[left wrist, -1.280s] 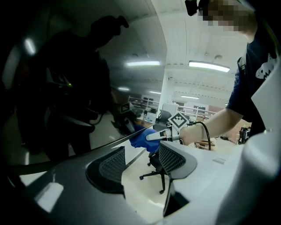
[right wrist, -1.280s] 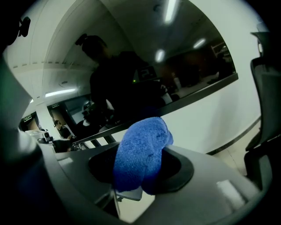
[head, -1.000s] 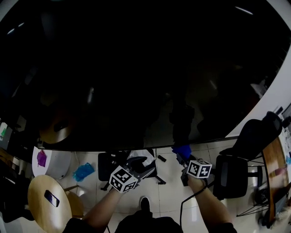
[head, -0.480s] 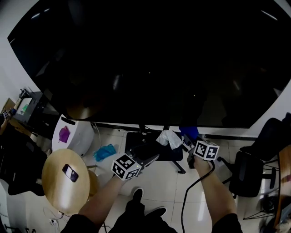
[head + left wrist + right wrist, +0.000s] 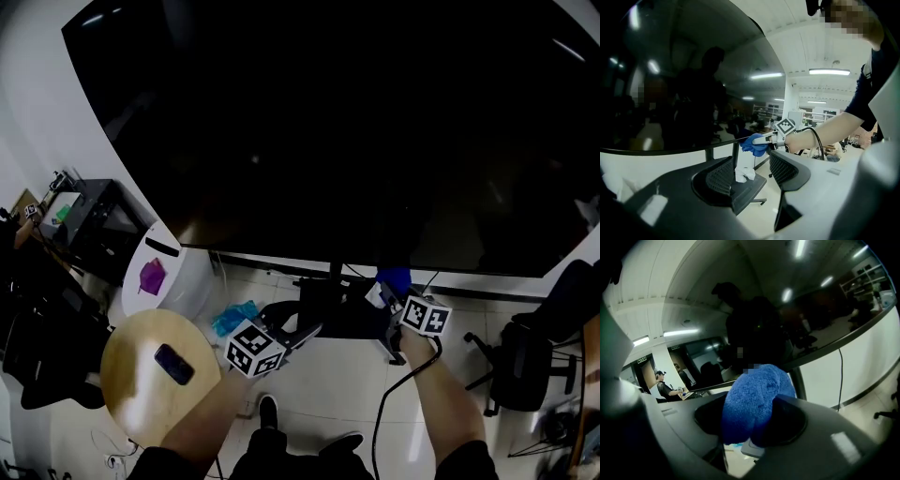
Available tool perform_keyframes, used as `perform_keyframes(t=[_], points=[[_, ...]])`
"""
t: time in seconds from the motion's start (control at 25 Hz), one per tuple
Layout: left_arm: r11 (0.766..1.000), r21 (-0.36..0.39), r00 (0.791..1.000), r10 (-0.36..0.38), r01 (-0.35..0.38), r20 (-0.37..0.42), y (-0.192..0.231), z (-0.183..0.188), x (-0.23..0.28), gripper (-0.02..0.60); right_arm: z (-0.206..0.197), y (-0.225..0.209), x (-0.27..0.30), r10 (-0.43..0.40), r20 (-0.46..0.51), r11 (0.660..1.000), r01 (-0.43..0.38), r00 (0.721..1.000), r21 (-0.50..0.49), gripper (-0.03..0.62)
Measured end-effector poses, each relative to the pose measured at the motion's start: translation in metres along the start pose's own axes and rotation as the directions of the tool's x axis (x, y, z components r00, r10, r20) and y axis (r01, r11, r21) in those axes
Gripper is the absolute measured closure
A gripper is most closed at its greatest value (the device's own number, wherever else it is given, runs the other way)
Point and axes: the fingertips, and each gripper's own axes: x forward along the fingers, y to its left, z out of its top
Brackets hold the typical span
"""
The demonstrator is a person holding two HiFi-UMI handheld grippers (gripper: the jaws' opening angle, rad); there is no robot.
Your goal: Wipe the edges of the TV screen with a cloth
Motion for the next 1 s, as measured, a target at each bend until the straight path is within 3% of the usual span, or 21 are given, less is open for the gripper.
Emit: perform_keyframes(t=[0.4, 1.0], points=[[0.999, -0.042, 1.000, 0.022, -0.021, 0.022, 0.110, -0.019, -0.092, 0.350, -0.040, 0.120, 0.087, 0.050, -0.027, 0.999, -0.050, 0.998, 0.016, 0.388], [0.971, -0.126, 0.974, 0.213, -0.202, 0.079, 0.222, -0.042, -0.223, 0.350, -0.093, 0.306, 0.200, 0.209, -0.158, 0.976, -0.215, 0.965, -0.022, 0.388]])
